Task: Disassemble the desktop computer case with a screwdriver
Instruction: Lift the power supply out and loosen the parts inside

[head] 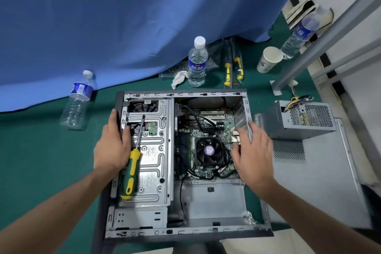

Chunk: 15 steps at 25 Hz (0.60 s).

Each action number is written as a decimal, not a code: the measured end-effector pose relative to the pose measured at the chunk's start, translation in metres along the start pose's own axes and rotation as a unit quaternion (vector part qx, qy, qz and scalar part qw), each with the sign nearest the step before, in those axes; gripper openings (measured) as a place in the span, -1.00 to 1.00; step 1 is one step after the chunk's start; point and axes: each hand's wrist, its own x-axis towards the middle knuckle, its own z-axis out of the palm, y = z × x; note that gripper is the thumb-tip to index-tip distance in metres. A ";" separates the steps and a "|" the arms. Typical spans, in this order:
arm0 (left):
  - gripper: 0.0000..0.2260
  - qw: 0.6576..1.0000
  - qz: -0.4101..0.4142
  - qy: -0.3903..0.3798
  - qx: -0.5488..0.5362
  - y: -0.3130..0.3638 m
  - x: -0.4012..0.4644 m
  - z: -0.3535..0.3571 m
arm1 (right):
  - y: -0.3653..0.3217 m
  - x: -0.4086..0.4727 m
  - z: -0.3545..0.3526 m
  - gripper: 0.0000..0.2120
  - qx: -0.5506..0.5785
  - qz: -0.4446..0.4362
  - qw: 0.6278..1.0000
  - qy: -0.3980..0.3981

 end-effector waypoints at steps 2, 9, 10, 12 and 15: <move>-0.48 1.000 0.000 0.000 0.001 0.001 0.000 0.000 | 0.002 0.001 -0.003 -0.65 -0.003 -0.015 1.000 0.013; -0.48 1.000 0.000 -0.001 0.004 0.001 0.000 0.000 | -0.050 -0.044 0.002 -0.73 0.036 -0.268 0.903 -0.334; -0.48 1.000 0.000 0.000 0.004 0.001 0.000 0.000 | -0.054 -0.051 0.009 -0.66 0.024 -0.247 0.902 -0.353; -0.48 1.000 0.002 0.000 0.002 0.002 0.000 0.000 | -0.058 -0.058 0.017 -0.50 0.013 -0.175 0.907 -0.383; -0.48 1.000 0.002 -0.001 0.001 0.001 0.000 -0.001 | -0.059 -0.057 0.015 -0.48 -0.002 -0.167 0.910 -0.379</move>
